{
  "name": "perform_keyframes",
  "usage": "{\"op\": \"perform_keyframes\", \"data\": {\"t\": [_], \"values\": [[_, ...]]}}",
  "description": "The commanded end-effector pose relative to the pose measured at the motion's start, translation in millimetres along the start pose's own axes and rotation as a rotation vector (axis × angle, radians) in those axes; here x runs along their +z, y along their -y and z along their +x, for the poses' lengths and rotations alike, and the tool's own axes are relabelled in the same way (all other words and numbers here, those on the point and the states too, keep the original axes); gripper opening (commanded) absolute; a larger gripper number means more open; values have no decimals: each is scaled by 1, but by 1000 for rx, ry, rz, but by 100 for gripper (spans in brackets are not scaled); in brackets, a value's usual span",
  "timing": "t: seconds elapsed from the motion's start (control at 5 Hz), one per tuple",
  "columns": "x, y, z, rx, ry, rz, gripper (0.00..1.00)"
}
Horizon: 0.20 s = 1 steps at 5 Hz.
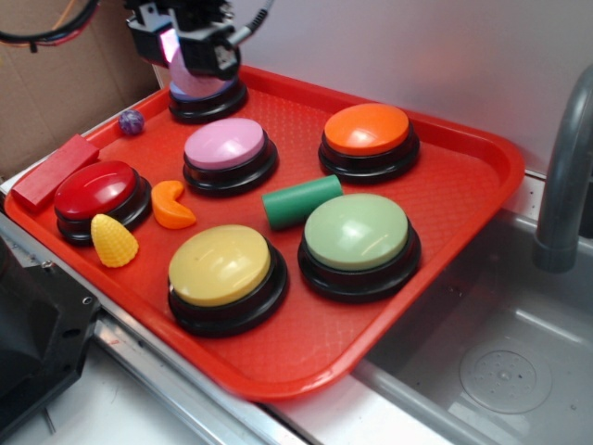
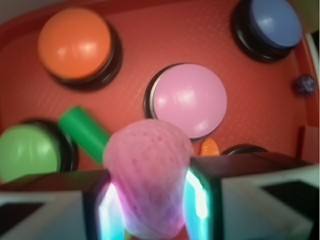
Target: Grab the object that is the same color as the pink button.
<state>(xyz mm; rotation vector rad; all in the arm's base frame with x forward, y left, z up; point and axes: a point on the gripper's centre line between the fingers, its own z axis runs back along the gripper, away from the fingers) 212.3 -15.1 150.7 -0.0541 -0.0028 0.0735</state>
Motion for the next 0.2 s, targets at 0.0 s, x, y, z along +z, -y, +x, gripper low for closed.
{"op": "perform_keyframes", "data": {"t": [0.0], "values": [[29, -29, -4, 105, 81, 12, 0]]}}
